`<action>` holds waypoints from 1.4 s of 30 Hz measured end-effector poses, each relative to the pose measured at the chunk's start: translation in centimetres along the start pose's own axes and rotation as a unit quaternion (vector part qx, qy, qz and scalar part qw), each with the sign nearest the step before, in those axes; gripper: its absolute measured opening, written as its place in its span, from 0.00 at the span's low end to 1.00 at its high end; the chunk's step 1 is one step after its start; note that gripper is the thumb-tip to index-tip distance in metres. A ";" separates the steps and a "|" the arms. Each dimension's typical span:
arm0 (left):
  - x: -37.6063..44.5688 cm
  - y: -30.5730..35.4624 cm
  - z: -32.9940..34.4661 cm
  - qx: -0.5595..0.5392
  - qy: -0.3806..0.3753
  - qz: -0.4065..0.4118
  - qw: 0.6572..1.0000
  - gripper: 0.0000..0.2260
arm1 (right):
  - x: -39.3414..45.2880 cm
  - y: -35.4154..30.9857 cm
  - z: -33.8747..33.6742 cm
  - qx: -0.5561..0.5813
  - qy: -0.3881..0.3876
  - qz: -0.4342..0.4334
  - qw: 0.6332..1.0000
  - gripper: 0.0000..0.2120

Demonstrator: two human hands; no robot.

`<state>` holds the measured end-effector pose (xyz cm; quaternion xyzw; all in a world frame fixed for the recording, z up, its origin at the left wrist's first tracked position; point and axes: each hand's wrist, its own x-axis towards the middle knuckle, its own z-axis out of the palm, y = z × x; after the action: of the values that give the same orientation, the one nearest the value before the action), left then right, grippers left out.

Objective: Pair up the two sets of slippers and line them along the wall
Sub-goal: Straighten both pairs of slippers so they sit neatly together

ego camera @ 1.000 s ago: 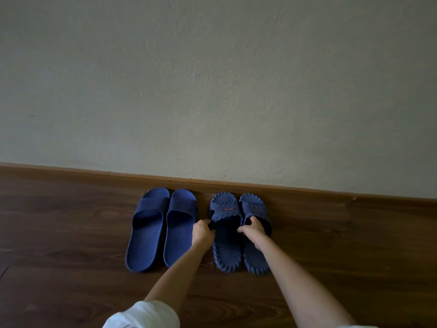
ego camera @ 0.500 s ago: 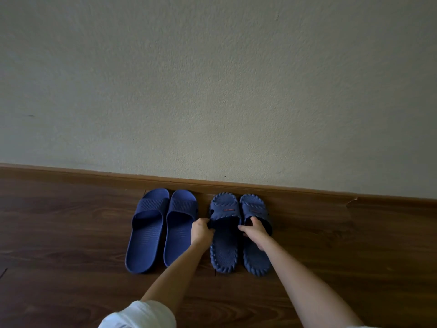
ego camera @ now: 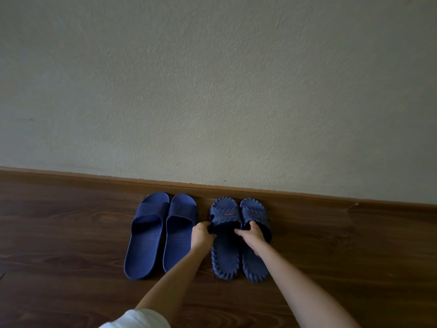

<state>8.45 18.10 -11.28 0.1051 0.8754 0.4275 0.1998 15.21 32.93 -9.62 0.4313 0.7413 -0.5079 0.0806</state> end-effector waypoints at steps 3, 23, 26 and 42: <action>0.0 0.0 0.1 0.005 0.004 0.002 1.000 0.12 | 0.1 0.1 0.1 -0.009 0.012 -0.007 1.000 0.34; -1.7 1.0 -3.4 0.054 0.279 0.008 0.959 0.18 | -0.5 0.0 1.6 -0.092 0.106 -0.044 0.989 0.17; -1.6 -0.8 -5.5 -0.006 0.326 -0.174 0.929 0.18 | -0.6 -0.1 2.1 -0.118 0.125 -0.044 0.984 0.17; 1.7 -5.9 -8.9 -0.003 0.124 -0.072 0.990 0.08 | 0.2 0.7 1.4 -0.142 0.123 -0.076 0.979 0.11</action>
<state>2.91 8.78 -11.42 -0.0129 0.8974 0.4241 0.1207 15.14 31.98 -10.84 0.4167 0.8410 -0.3448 0.0102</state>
